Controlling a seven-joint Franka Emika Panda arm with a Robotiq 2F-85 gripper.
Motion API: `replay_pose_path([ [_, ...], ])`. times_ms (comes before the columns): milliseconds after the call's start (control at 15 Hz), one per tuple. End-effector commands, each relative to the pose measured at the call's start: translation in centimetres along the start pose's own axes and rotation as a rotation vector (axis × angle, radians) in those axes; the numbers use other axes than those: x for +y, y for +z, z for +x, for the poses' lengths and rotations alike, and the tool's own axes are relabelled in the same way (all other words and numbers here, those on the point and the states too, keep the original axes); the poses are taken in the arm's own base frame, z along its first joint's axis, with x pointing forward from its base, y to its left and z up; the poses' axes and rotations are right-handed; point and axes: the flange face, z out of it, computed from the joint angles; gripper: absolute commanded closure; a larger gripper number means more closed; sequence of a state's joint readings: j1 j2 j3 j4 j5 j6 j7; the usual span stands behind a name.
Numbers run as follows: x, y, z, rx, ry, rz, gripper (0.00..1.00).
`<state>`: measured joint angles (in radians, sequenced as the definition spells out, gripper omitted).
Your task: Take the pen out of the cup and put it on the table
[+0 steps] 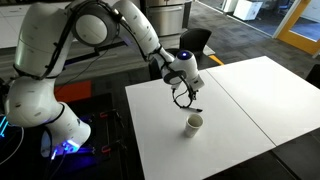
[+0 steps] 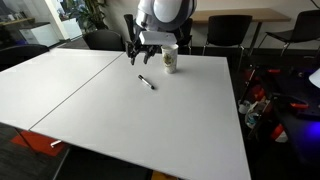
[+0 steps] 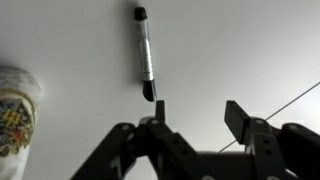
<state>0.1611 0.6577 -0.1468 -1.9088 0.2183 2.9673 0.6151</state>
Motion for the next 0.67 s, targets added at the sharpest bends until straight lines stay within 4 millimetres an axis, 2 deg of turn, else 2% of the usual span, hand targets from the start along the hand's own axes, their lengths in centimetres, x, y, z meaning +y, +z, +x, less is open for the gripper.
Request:
replay_pose_path([
  [0, 0.0, -1.9, 0.6, 0.03, 0.025, 0.016, 0.04],
  [133, 0.1, -2.9, 0.7, 0.034, 0.034, 0.022, 0.0],
  [600, 0.5, -7.3, 0.0, 0.028, 0.04, 0.054, 0.0],
])
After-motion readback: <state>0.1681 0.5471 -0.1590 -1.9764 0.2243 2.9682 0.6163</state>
